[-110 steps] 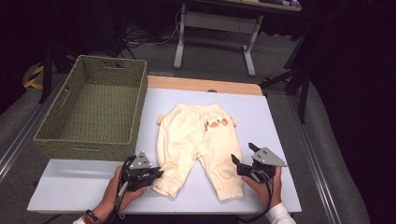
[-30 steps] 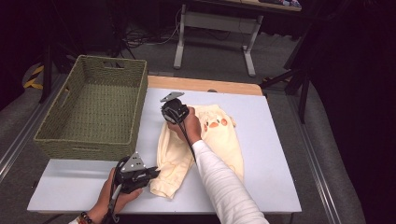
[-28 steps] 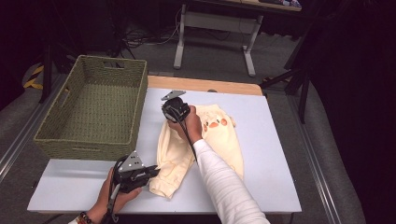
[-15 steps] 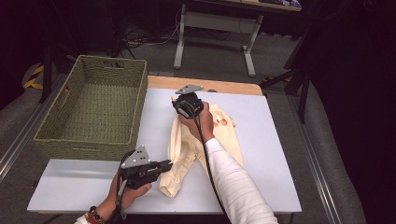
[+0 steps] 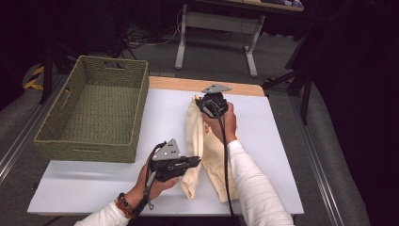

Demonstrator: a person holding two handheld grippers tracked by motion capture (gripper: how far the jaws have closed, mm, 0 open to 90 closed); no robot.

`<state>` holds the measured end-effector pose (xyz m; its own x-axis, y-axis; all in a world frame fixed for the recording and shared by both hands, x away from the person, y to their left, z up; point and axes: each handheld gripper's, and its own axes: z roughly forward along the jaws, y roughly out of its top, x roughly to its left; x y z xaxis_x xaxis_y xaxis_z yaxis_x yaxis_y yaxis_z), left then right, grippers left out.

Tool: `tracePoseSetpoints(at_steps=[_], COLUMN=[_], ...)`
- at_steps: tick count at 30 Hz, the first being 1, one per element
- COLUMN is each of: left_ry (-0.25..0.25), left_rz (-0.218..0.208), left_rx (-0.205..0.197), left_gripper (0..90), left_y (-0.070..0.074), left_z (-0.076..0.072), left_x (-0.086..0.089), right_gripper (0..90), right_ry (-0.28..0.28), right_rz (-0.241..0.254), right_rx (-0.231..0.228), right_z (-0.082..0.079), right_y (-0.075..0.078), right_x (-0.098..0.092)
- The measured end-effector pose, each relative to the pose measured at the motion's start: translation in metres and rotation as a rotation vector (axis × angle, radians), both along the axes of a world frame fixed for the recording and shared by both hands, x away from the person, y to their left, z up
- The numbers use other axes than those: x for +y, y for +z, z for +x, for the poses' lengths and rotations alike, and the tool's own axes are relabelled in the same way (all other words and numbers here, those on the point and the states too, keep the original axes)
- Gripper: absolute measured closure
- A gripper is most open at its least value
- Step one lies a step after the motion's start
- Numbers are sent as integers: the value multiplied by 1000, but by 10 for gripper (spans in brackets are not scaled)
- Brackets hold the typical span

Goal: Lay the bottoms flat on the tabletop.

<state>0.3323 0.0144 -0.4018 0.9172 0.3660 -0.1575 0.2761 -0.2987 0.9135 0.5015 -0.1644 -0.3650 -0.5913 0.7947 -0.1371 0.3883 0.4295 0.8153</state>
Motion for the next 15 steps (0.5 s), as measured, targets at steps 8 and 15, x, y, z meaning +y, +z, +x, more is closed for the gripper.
tracePoseSetpoints(at_steps=[8, 15], left_ry=[-49, -68], left_rz=[6, 36], left_rx=[6, 15], left_gripper=[864, 863], left_y=[5, -2], left_z=[14, 19], left_x=[-42, -71], right_gripper=[842, 842], right_ry=[-57, -91], right_rz=[-17, -19], right_rx=[-25, -15], right_z=[2, 5], right_y=[-3, -19], right_x=[-42, -70])
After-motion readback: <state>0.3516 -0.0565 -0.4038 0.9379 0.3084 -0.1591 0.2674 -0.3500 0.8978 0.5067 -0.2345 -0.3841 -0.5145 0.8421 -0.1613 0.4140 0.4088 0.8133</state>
